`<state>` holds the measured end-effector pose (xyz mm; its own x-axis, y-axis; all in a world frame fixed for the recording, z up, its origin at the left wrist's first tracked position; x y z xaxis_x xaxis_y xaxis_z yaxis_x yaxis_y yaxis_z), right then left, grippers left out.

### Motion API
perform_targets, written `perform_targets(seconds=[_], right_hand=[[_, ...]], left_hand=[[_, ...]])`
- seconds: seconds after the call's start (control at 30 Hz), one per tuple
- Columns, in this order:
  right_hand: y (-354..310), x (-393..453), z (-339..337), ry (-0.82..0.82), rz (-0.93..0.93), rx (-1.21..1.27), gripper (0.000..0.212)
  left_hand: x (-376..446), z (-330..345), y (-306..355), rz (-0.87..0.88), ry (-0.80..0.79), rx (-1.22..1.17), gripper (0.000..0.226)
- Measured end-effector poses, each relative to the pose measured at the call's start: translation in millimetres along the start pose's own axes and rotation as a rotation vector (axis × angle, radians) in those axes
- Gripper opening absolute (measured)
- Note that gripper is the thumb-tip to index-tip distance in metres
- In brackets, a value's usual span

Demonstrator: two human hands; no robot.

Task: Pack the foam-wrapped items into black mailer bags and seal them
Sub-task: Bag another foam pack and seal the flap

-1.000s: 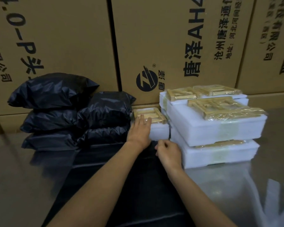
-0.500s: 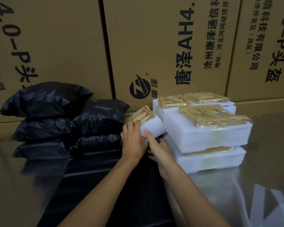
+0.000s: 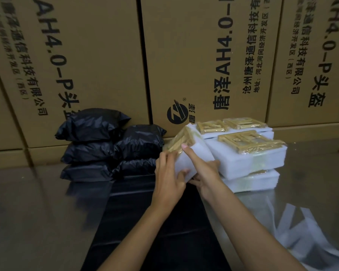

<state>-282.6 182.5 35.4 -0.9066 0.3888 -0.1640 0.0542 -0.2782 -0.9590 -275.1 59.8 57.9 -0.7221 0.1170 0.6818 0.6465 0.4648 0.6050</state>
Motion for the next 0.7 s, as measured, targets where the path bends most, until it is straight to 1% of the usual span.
perform_targets(seconds=[0.07, 0.13, 0.23, 0.3, 0.33, 0.37, 0.4, 0.43, 0.47, 0.5, 0.53, 0.57, 0.6, 0.63, 0.7], right_hand=[[-3, -21, -11, 0.056, -0.027, 0.049, 0.126], [-6, -44, -23, 0.053, -0.082, 0.054, 0.120], [-8, -77, -41, 0.010, -0.145, 0.038, 0.089], [-10, -97, -56, 0.014, -0.164, 0.057, 0.069], [-11, -106, -64, 0.016, -0.170, 0.068, 0.063], [-11, -114, -73, 0.016, -0.176, 0.073, 0.060], [-11, -120, -82, 0.015, -0.178, 0.075, 0.060], [-10, -125, -91, 0.015, -0.172, 0.077, 0.062], [-7, -128, -100, 0.018, -0.155, 0.081, 0.065], [-4, -132, -107, 0.020, -0.134, 0.089, 0.068], [0, -135, -114, 0.018, -0.115, 0.099, 0.069], [3, -138, -118, 0.009, -0.106, 0.107, 0.068], [5, -142, -121, -0.003, -0.102, 0.107, 0.068], [8, -145, -123, -0.016, -0.096, 0.103, 0.067], [13, -151, -125, -0.029, -0.080, 0.105, 0.068]], left_hand=[[-19, -8, 20, 0.054, -0.010, 0.026, 0.047], [-40, -17, 37, 0.100, -0.023, 0.043, 0.049], [-66, -32, 54, 0.120, -0.104, 0.022, 0.056], [-84, -46, 62, 0.149, -0.157, 0.018, 0.054], [-94, -56, 63, 0.153, -0.175, 0.023, 0.051], [-103, -66, 60, 0.132, -0.189, 0.032, 0.046], [-112, -77, 53, 0.073, -0.222, 0.044, 0.039], [-121, -87, 41, -0.019, -0.291, 0.059, 0.032], [-131, -94, 26, -0.121, -0.403, 0.081, 0.028], [-145, -99, 12, -0.213, -0.549, 0.115, 0.028], [-161, -102, -1, -0.293, -0.703, 0.161, 0.034], [-176, -106, -11, -0.358, -0.824, 0.193, 0.042], [-186, -110, -18, -0.395, -0.877, 0.204, 0.048], [-191, -114, -20, -0.410, -0.858, 0.191, 0.050], [-190, -118, -19, -0.374, -0.715, 0.153, 0.038]])
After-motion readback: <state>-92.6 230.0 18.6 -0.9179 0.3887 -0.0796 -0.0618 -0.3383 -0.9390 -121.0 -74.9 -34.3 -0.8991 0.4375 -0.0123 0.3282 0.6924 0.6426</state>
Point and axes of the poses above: each hand's wrist, its own x-axis towards the middle knuckle, its own z-axis out of the palm, y = z × x, the point moved 7 cm from there along x, towards the middle knuckle, and after that the axes turned 4 degrees about -x, right-handed, at the moved point
